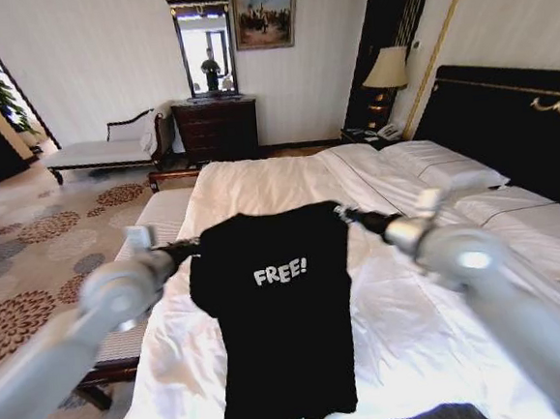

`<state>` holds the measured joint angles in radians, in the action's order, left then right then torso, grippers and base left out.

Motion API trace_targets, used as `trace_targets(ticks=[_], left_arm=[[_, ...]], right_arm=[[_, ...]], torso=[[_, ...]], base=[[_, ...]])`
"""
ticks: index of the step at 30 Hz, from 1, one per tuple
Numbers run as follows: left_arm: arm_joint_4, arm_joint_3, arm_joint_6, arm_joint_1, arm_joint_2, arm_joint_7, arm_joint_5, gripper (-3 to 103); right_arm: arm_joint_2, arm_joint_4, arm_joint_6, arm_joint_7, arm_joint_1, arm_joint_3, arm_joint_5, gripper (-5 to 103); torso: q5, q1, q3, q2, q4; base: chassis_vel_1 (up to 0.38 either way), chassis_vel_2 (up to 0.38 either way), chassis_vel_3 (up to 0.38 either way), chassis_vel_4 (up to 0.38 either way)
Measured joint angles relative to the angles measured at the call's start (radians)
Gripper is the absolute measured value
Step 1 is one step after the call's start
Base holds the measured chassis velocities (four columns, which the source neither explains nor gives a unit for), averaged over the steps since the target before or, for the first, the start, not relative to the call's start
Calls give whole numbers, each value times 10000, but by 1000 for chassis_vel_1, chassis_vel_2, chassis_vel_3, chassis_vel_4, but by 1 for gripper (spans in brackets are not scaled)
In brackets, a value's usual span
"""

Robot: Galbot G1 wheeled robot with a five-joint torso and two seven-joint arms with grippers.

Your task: Fold the clothes on the bed.

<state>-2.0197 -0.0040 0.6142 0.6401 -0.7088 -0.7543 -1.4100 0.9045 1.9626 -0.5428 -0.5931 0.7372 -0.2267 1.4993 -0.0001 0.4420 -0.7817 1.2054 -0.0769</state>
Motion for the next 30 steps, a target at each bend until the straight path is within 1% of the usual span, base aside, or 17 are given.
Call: trace_targets(ticks=[3,4,8,9,10,12,14,15,18,20,21,24,25,27,28,30], left_arm=[[1088,538,-120,-475,-928,173,742,1],[1088,538,-120,-475,-928,173,742,1],[2467,914,-530,-696,-1926,578,1687,1],[2467,914,-530,-696,-1926,578,1687,1],[2703,969,-613,-699,-2052,657,1846,1],[3360,1077,-837,-707,-2389,899,2318,1],[3930,1169,-1017,-809,-2725,1106,2703,1],[3930,1169,-1017,-809,-2725,1106,2703,1],[4916,1555,-1319,-1411,-3327,1305,2986,1],[5747,1968,-1584,-1978,-3824,1486,3172,1],[5747,1968,-1584,-1978,-3824,1486,3172,1],[7294,2605,-1865,-2850,-4663,1892,3499,1],[7294,2605,-1865,-2850,-4663,1892,3499,1],[8661,2864,-1992,-3480,-5458,2290,3907,1],[8661,2864,-1992,-3480,-5458,2290,3907,1],[10087,2933,-2153,-4095,-6300,2664,4339,1]], right_arm=[[561,-1399,299,427,-518,664,-891,1],[561,-1399,299,427,-518,664,-891,1],[1090,-2862,711,980,-869,1159,-2025,1],[1090,-2862,711,980,-869,1159,-2025,1],[1170,-3100,830,1096,-895,1245,-2356,1],[1366,-3815,1237,1588,-945,1492,-3469,1],[1641,-4445,1480,1841,-1039,1609,-4030,1],[1641,-4445,1480,1841,-1039,1609,-4030,1],[2393,-5815,1862,2137,-1418,1747,-4598,1],[2683,-6564,2131,2335,-1637,1777,-4845,1],[2683,-6564,2131,2335,-1637,1777,-4845,1],[3027,-7570,2354,2587,-2002,1863,-5011,1],[3027,-7570,2354,2587,-2002,1863,-5011,1],[3357,-8359,2339,2605,-2368,1991,-5170,1],[3357,-8359,2339,2605,-2368,1991,-5170,1],[3679,-9191,2336,2583,-2736,2034,-5386,1]], torso=[[3,-5,3,1,-2],[3,-5,3,1,-2],[0,-8,5,2,-1],[0,-8,5,2,-1],[0,-7,5,2,-2],[2,-6,3,1,-2],[0,-7,4,2,-2],[0,-7,4,2,-2],[4,-10,6,3,1],[2,-9,5,4,4],[2,-9,5,4,4],[1,-6,4,3,-4],[1,-6,4,3,-4],[4,-7,4,3,-5],[4,-7,4,3,-5],[4,-7,3,3,-3]], base=[[0,0,0,0],[0,0,0,0],[0,0,0,0],[0,0,0,0],[0,0,0,0],[0,0,0,0],[0,0,0,0],[0,0,0,0],[0,0,0,0],[0,0,0,0],[0,0,0,0],[0,0,0,0],[0,0,0,0],[0,0,0,0],[0,0,0,0],[0,0,0,0]])
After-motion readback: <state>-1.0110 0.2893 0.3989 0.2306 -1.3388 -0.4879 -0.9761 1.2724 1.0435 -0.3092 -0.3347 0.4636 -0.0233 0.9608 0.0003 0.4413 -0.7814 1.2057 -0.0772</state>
